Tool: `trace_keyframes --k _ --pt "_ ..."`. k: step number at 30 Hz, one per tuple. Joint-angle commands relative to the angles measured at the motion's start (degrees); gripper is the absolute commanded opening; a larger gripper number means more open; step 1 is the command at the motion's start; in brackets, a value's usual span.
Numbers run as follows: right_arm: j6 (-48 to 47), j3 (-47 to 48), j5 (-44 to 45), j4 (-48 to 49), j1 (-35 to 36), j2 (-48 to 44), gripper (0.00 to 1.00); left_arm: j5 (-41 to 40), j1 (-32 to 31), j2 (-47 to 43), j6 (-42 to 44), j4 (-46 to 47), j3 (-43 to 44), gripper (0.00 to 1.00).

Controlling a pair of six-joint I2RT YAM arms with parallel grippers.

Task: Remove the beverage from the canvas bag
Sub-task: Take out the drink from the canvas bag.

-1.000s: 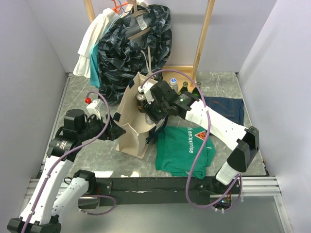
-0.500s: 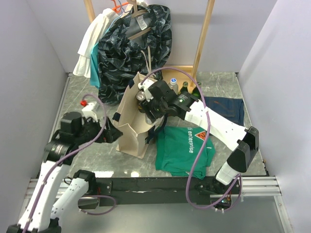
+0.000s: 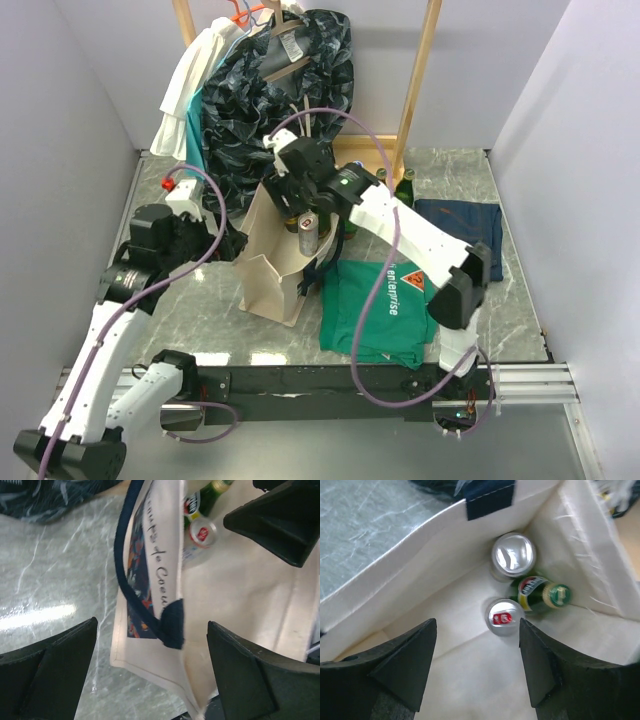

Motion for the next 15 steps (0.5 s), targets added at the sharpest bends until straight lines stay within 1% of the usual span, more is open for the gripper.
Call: trace_keyframes --k 1,7,9,13,15 --pt "1.9 4.3 -3.2 -4.2 -0.5 3.2 0.72 -1.3 -0.1 0.8 1.8 3.6 0.0 0.96" --pt "5.0 -2.4 -7.1 -4.6 -0.1 0.0 0.70 4.2 -0.1 2.2 2.1 4.2 -1.4 0.96" --pt "5.4 -5.0 -7.3 -3.9 0.4 -2.2 0.70 5.6 -0.2 2.1 1.6 4.5 -2.3 0.96" --pt "5.6 -7.2 -6.6 -5.0 1.7 -4.7 0.70 9.6 -0.2 2.9 -0.3 2.7 -2.6 0.99" --pt "5.5 -8.8 -6.6 -5.3 2.8 -6.2 0.69 11.4 -0.1 3.0 -1.3 2.1 -3.0 0.97"
